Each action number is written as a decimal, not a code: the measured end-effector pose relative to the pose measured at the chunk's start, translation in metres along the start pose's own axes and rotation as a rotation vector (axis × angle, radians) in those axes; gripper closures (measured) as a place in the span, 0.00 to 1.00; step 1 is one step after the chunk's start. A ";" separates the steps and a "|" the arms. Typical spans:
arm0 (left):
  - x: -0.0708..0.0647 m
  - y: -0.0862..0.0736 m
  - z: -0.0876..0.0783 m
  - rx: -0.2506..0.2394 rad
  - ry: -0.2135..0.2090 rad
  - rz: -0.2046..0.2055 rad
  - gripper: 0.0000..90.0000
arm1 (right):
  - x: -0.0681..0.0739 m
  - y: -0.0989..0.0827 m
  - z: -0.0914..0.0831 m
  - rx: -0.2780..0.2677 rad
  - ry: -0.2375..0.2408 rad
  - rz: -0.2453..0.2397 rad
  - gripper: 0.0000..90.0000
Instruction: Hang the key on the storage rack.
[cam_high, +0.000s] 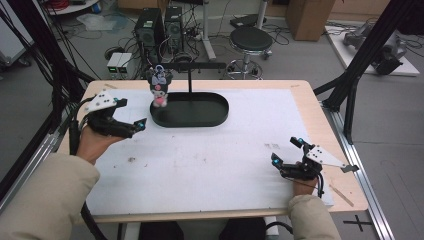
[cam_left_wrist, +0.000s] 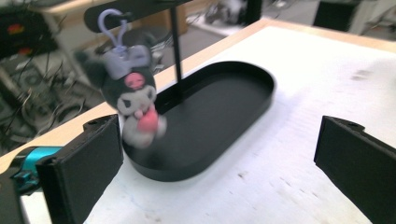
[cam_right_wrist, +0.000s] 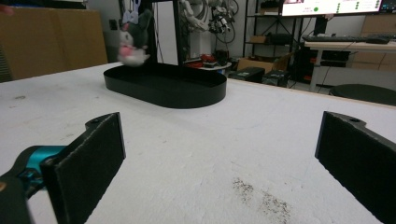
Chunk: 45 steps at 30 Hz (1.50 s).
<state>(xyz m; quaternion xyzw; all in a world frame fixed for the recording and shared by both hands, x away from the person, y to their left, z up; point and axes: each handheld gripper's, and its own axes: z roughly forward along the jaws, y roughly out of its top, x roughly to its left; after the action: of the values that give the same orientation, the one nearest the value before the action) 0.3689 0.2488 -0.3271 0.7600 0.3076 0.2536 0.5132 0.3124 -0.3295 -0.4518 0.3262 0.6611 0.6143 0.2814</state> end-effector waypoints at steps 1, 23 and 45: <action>-0.003 -0.010 -0.010 -0.028 -0.034 0.015 0.02 | 0.000 0.000 0.000 0.000 0.000 -0.001 0.01; -0.029 -0.117 -0.064 -0.313 0.025 -0.046 0.02 | 0.000 0.000 0.000 0.002 0.001 -0.002 0.01; -0.033 -0.156 -0.062 -0.391 0.107 -0.089 0.02 | 0.001 0.000 0.000 0.011 -0.007 -0.005 0.01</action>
<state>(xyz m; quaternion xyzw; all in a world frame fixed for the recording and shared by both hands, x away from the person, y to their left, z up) 0.2707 0.3081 -0.4544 0.6171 0.3124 0.3256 0.6446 0.3123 -0.3286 -0.4516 0.3281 0.6644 0.6088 0.2834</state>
